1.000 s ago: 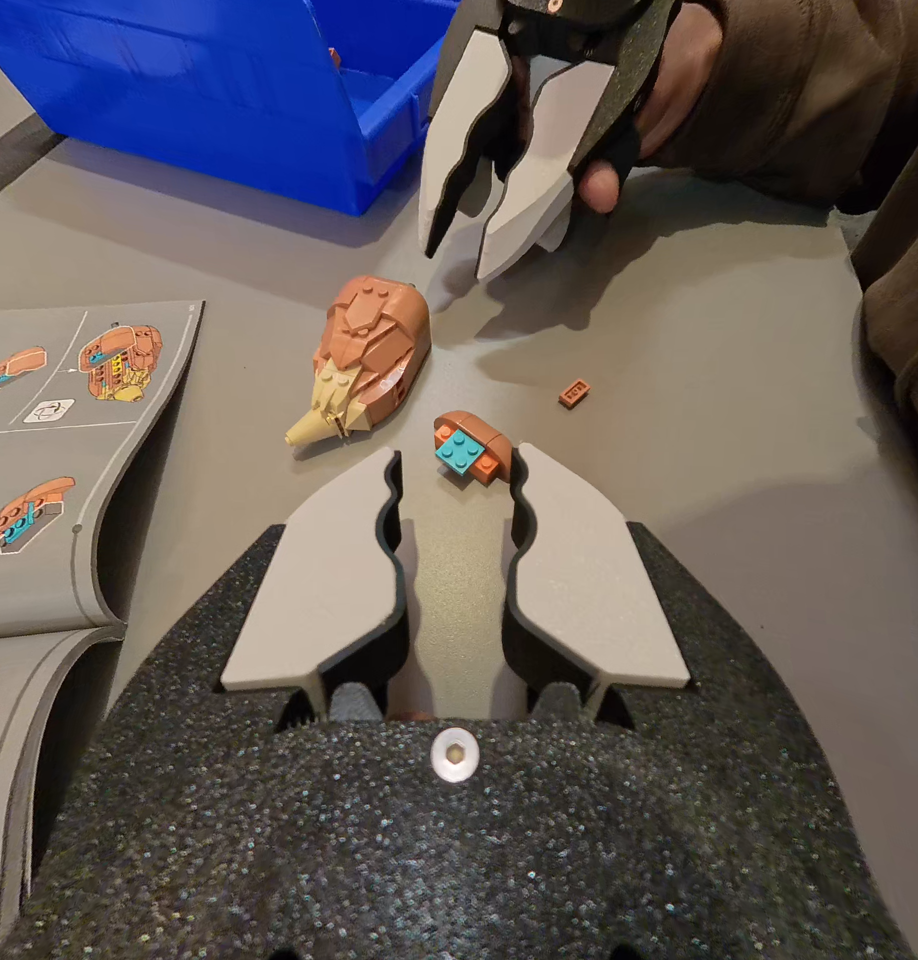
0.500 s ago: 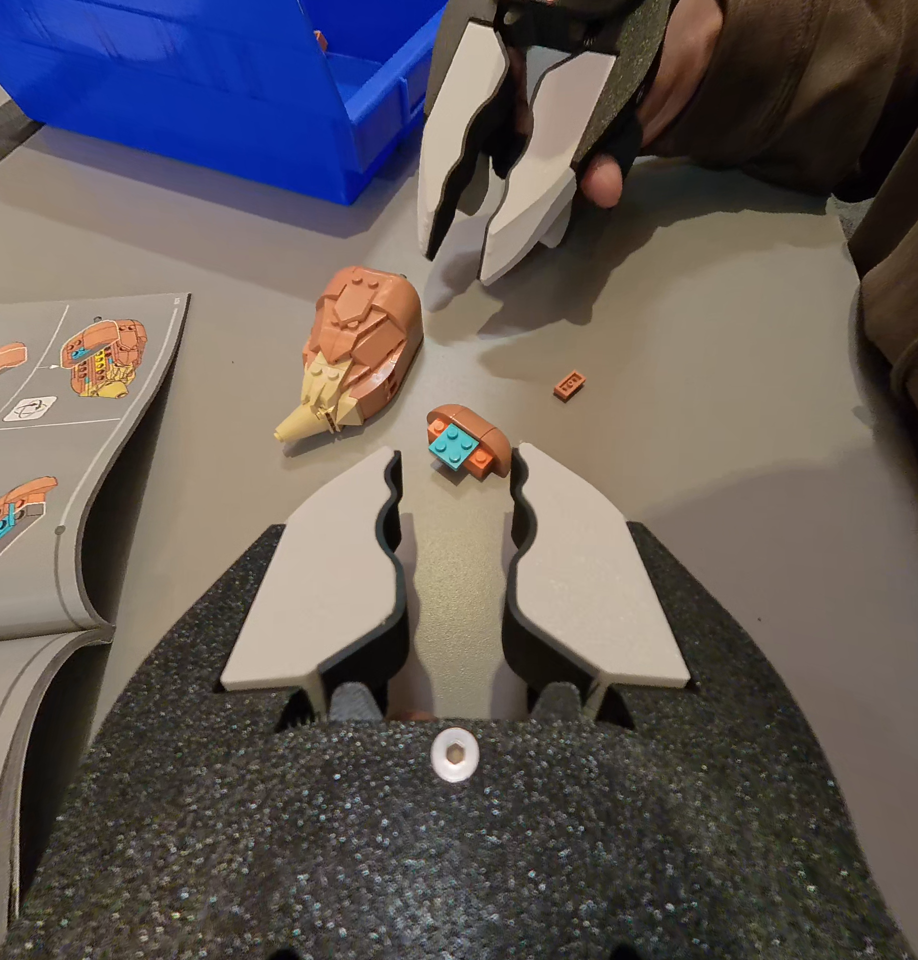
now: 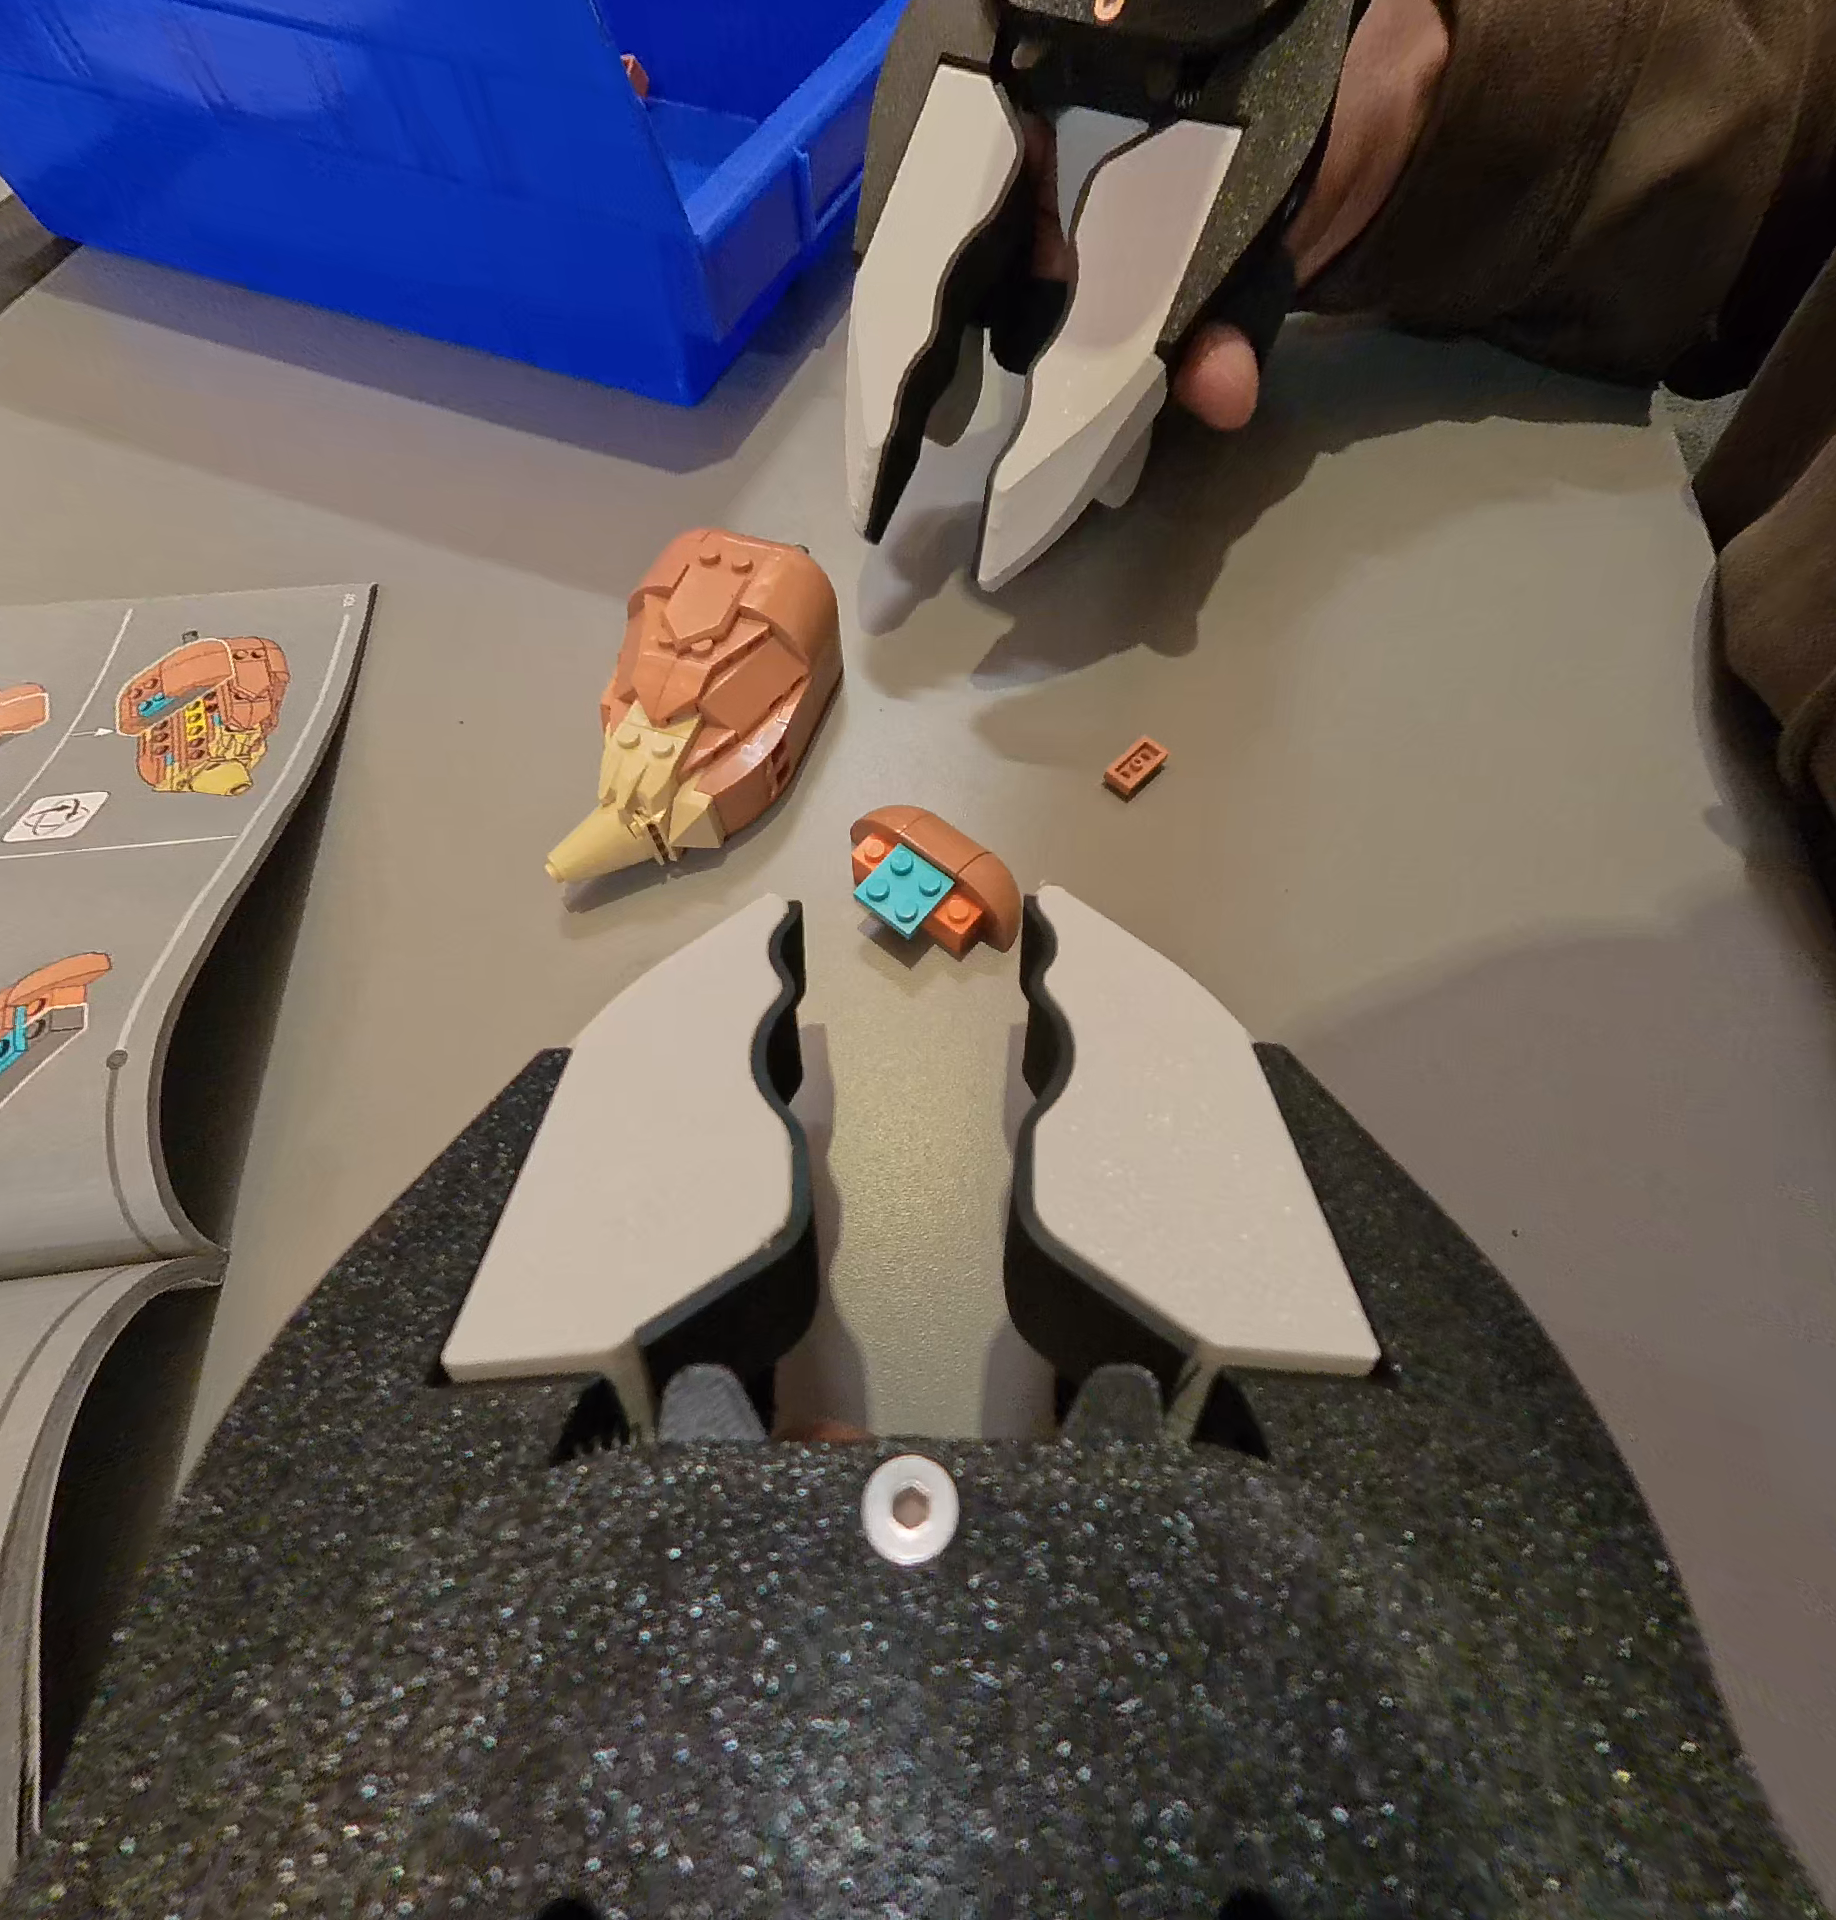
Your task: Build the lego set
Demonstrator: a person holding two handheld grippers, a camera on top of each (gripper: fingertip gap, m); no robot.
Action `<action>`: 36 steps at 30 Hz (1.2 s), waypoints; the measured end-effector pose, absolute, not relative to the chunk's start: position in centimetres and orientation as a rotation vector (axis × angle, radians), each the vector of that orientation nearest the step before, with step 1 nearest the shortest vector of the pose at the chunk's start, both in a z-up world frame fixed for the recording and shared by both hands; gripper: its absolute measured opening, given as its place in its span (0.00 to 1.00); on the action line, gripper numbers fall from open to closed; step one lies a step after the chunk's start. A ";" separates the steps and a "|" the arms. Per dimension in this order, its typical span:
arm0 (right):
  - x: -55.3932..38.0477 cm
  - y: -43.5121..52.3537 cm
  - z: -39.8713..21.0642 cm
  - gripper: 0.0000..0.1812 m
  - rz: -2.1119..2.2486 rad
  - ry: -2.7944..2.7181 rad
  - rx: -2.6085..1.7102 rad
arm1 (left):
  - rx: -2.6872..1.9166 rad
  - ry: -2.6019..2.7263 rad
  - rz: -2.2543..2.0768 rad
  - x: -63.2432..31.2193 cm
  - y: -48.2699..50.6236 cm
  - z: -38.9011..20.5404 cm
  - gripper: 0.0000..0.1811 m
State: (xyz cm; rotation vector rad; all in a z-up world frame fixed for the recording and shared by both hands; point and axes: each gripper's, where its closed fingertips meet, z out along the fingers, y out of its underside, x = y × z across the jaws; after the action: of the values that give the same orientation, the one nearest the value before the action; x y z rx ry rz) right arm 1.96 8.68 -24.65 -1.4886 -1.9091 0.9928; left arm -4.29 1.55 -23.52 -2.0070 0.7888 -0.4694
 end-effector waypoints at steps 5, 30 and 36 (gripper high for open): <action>2.0 8.6 -24.8 0.16 0.990 -1.918 -1.488 | -2.008 0.790 -0.473 -4.3 1.5 -23.5 0.22; -0.2 5.7 -24.8 0.24 0.994 -1.938 -1.511 | -2.009 0.900 -0.530 -3.4 0.0 -24.1 0.23; -1.4 4.8 -25.3 0.28 0.967 -1.940 -1.567 | -2.012 0.965 -0.531 -2.7 -0.4 -24.5 0.22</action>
State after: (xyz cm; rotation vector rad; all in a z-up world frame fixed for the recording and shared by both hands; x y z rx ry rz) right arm -1.44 4.75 -25.31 -1.5671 -1.9398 0.9668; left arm -2.71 -0.44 -24.54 -2.0116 0.9651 -0.5306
